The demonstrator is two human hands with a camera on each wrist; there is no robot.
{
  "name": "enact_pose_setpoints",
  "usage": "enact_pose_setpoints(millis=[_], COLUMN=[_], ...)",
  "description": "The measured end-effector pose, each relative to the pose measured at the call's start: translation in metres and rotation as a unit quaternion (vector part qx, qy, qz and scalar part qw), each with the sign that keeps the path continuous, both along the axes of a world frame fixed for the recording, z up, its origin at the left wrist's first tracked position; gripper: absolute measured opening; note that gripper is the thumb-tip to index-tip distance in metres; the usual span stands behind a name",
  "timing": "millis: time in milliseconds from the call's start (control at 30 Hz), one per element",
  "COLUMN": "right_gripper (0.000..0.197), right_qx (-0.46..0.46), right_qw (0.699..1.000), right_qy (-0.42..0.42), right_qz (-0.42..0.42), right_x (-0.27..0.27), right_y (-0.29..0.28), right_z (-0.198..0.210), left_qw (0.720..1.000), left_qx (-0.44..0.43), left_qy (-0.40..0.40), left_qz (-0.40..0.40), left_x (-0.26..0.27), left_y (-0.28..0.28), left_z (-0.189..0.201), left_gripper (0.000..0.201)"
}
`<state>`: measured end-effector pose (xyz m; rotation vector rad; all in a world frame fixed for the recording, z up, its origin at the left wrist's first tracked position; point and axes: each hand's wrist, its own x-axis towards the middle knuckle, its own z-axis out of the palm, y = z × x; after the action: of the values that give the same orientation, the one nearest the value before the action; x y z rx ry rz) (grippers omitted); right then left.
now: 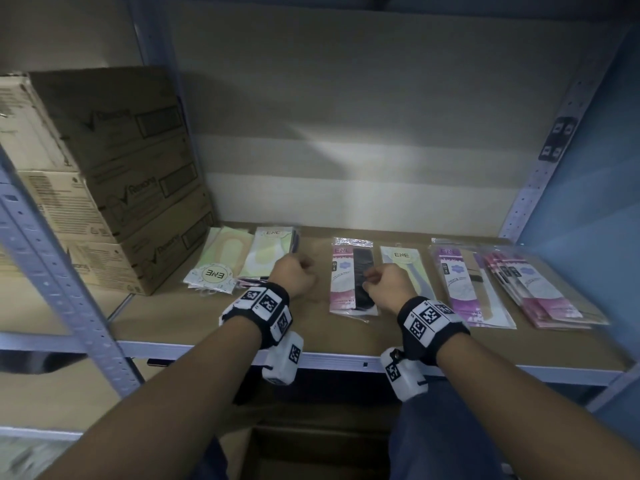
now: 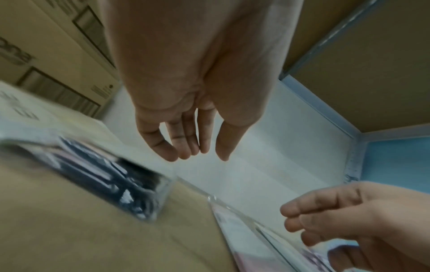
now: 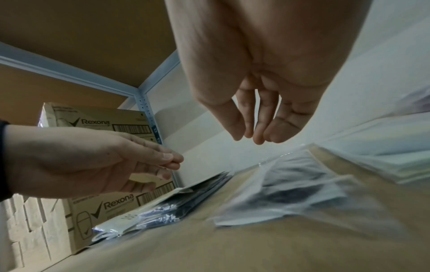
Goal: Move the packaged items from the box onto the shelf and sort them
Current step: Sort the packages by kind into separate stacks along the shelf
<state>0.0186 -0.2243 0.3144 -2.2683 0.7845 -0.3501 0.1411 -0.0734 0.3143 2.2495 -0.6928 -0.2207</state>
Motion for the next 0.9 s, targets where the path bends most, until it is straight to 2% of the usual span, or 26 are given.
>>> enact_pose_setpoints(millis=[100, 233, 433, 567, 633, 700, 800, 900], right_gripper=[0.026, 0.022, 0.019, 0.015, 0.015, 0.022, 0.020, 0.019], right_qx=[0.015, 0.022, 0.053, 0.044, 0.061, 0.089, 0.132, 0.156], right_qw=[1.000, 0.999, 0.997, 0.994, 0.993, 0.991, 0.987, 0.983], right_qy=[-0.009, -0.012, 0.022, 0.068, 0.078, 0.082, 0.086, 0.094], right_qz=[0.016, 0.024, 0.058, 0.077, 0.071, 0.059, 0.035, 0.011], right_x=[0.016, 0.043, 0.083, 0.106, 0.118, 0.129, 0.140, 0.146], right_y=[0.009, 0.027, 0.061, 0.079, 0.085, 0.087, 0.089, 0.087], right_z=[0.004, 0.005, 0.000, -0.002, -0.005, -0.010, -0.015, -0.020], left_qw=[0.999, 0.996, 0.983, 0.957, 0.951, 0.955, 0.964, 0.966], left_qx=[-0.021, -0.010, 0.075, 0.199, 0.219, 0.208, 0.163, 0.139], left_qy=[0.002, -0.009, -0.019, -0.022, -0.001, 0.021, 0.049, 0.060], left_qz=[0.036, 0.089, 0.164, 0.212, 0.218, 0.211, 0.202, 0.208], left_x=[0.019, 0.047, 0.083, 0.094, 0.100, 0.107, 0.110, 0.106], left_y=[0.022, 0.058, 0.112, 0.134, 0.141, 0.146, 0.151, 0.154], left_z=[0.011, 0.017, 0.006, 0.000, -0.003, -0.008, -0.012, -0.015], left_gripper=[0.034, 0.037, 0.041, 0.062, 0.065, 0.058, 0.040, 0.033])
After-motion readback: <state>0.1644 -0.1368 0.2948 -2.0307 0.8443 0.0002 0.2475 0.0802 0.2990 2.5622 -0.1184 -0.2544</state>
